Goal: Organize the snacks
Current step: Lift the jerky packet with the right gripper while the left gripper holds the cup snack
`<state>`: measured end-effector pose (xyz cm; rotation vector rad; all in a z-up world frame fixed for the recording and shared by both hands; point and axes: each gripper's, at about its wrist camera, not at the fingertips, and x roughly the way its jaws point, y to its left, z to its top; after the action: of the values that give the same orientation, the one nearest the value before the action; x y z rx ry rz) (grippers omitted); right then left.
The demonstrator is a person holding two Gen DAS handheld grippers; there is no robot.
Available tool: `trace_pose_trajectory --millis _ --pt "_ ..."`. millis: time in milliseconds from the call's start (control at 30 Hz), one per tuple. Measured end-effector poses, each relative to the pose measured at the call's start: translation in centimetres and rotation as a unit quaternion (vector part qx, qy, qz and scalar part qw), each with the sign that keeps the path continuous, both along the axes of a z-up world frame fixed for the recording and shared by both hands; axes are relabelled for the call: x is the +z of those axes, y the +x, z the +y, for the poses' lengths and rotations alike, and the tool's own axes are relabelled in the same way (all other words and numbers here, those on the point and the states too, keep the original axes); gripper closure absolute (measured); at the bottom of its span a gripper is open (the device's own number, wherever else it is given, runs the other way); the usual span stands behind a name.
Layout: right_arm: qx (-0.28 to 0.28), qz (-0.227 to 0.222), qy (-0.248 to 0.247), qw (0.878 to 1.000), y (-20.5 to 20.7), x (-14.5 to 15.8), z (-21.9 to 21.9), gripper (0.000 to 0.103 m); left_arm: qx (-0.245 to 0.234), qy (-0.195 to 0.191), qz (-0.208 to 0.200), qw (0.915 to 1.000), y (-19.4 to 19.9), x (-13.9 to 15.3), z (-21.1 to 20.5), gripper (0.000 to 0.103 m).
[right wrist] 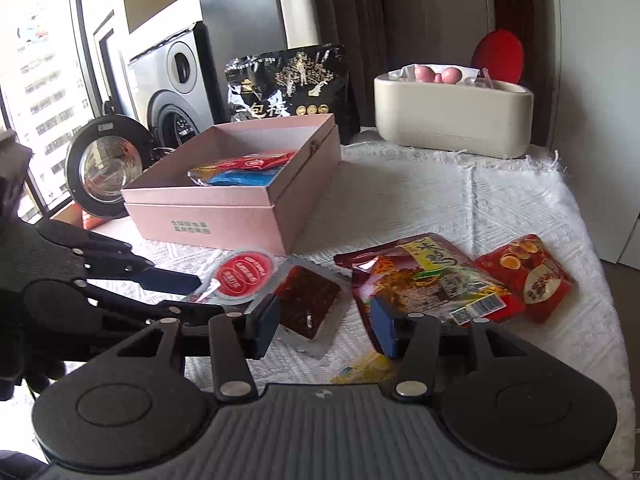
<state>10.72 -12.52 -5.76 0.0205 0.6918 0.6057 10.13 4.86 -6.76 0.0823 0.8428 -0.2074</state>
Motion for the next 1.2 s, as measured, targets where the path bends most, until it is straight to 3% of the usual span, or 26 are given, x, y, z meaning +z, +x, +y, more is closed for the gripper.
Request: trace_pose_trajectory --millis 167,333,433,533,733,900,933,1200 --pt "-0.006 -0.011 -0.011 1.000 -0.7 -0.3 0.9 0.048 -0.004 -0.009 -0.002 1.0000 -1.1 0.2 0.7 0.074" --pt "0.004 -0.004 -0.020 1.000 -1.1 -0.5 1.9 0.044 0.029 0.020 0.004 0.9994 -4.5 0.5 2.4 0.074" --pt "0.000 0.001 -0.037 0.999 -0.7 -0.7 3.2 0.044 0.061 0.009 0.014 0.9980 -6.1 0.5 3.9 0.074" --pt "-0.034 0.013 -0.050 0.998 0.5 -1.1 4.4 0.044 0.058 -0.003 0.014 0.9982 -6.6 0.5 4.1 0.073" --pt "-0.031 0.020 -0.043 0.998 1.2 -1.6 5.3 0.041 0.031 -0.006 0.009 0.9995 -5.5 0.2 3.0 0.057" --pt "-0.024 -0.006 -0.066 0.997 0.1 -2.1 5.7 0.035 0.014 -0.042 0.009 0.9990 -4.5 -0.2 2.6 0.024" --pt "-0.024 -0.007 -0.066 0.998 0.0 -2.1 5.7 0.034 0.011 -0.045 0.009 0.9989 -4.4 -0.3 2.4 0.022" --pt "-0.017 -0.011 -0.075 0.997 0.0 -2.2 6.2 0.022 0.072 -0.040 -0.018 0.9964 -3.6 0.0 3.9 0.029"
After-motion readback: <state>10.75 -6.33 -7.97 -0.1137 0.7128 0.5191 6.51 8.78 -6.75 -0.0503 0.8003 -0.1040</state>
